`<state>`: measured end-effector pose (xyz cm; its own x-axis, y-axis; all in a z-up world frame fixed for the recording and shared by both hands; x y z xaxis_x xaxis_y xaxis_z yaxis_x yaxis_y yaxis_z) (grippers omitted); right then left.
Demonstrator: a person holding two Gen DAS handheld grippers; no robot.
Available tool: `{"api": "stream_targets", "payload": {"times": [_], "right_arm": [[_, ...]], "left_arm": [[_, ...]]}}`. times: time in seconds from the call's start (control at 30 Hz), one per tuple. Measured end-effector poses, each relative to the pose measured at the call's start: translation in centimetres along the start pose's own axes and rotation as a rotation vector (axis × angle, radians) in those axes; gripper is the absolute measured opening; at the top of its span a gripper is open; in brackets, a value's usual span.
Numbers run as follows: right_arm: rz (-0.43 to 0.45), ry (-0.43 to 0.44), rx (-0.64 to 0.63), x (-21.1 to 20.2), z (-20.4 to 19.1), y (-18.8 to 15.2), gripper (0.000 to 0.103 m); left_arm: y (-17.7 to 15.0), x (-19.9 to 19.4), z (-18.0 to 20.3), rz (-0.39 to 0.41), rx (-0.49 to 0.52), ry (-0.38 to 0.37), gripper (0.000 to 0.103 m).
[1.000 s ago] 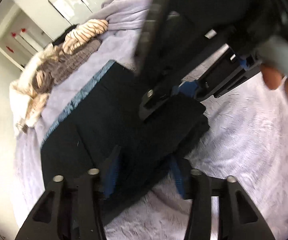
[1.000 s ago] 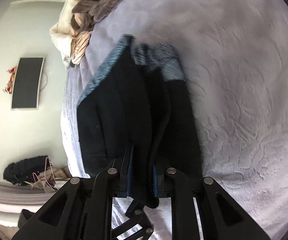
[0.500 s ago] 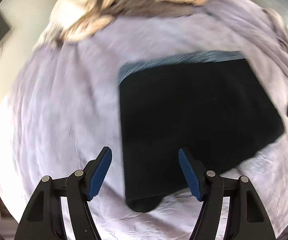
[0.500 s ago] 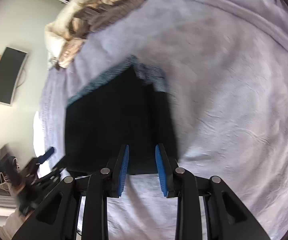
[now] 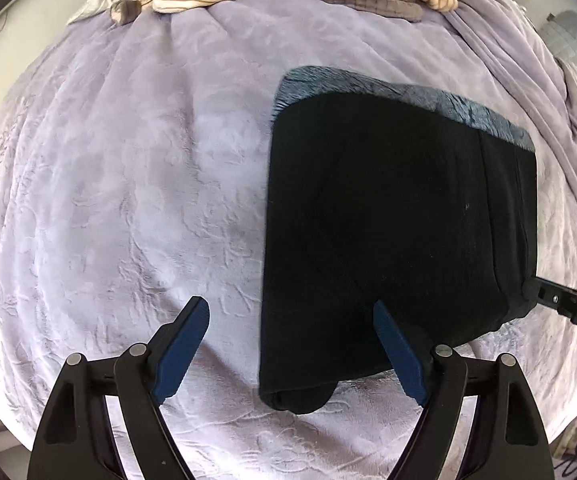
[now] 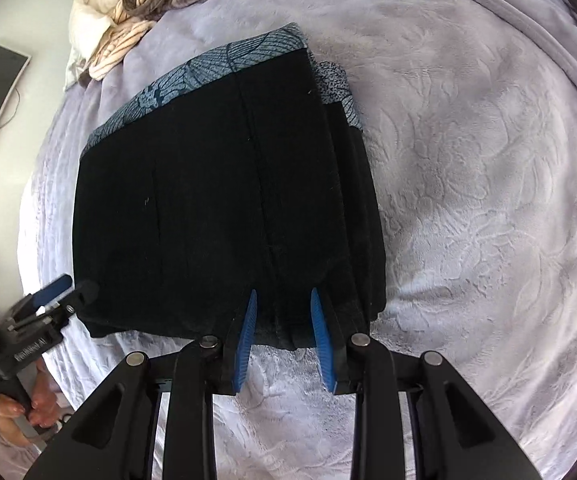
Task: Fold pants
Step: 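Release the folded trousers and pull both grippers back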
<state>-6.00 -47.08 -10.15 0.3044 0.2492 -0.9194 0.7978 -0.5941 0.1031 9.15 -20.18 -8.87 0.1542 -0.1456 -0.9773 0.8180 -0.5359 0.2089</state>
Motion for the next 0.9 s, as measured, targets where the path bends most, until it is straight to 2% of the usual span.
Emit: {"api": "stream_targets", "payload": {"times": [0.17, 0.23, 0.3, 0.4, 0.43, 0.47, 0.5, 0.57, 0.73, 0.8, 0.9], "right_arm": [[-0.005, 0.019, 0.023, -0.8, 0.3, 0.3, 0.033], [-0.004, 0.019, 0.025, -1.0, 0.0, 0.2, 0.04], [-0.004, 0.015, 0.017, -1.4, -0.3, 0.0, 0.052], [-0.004, -0.001, -0.008, -1.9, -0.8, -0.3, 0.054], [-0.004, -0.003, -0.009, -2.0, -0.8, -0.4, 0.054], [-0.005, -0.001, -0.006, -2.2, -0.8, -0.4, 0.054], [-0.005, 0.002, -0.001, -2.3, -0.6, -0.5, 0.055], [-0.004, 0.003, 0.007, -2.4, -0.5, -0.3, 0.062], [0.008, -0.001, 0.016, -2.8, 0.4, -0.2, 0.067], [0.01, 0.005, 0.024, -2.8, 0.8, -0.2, 0.075], [0.014, 0.016, 0.034, -2.8, 1.1, 0.1, 0.08]], "left_arm": [[0.6, -0.2, -0.9, -0.021, -0.009, 0.015, 0.085], [0.8, -0.1, -1.3, -0.036, -0.01, 0.02, 0.085], [0.5, -0.1, -1.1, -0.041, -0.011, 0.023, 0.085], [0.7, -0.2, -1.1, -0.039, -0.008, 0.023, 0.085], [0.8, -0.1, -1.1, -0.041, -0.007, 0.022, 0.087], [0.8, -0.1, -1.1, -0.045, -0.005, 0.022, 0.099], [0.8, -0.1, -1.0, -0.045, -0.004, 0.024, 0.103], [1.0, -0.1, -0.8, -0.038, 0.004, 0.024, 0.103], [1.6, 0.4, -0.8, -0.052, 0.004, 0.014, 0.103], [1.9, 0.7, -0.9, -0.058, 0.002, 0.007, 0.103], [2.3, 1.0, -0.9, -0.066, -0.001, -0.008, 0.103]]}}
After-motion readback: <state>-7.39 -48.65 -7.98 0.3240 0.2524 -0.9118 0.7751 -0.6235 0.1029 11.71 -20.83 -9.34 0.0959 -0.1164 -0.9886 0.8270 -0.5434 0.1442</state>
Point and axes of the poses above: each gripper's, at about its wrist camera, not at the fingertips, and x roughly the way its jaws point, z to its right, y to its top, the point moved 1 cm from there along x, roughly the way its jaws point, and after that the axes turned 1 degree about -z, right-handed, at the moved point
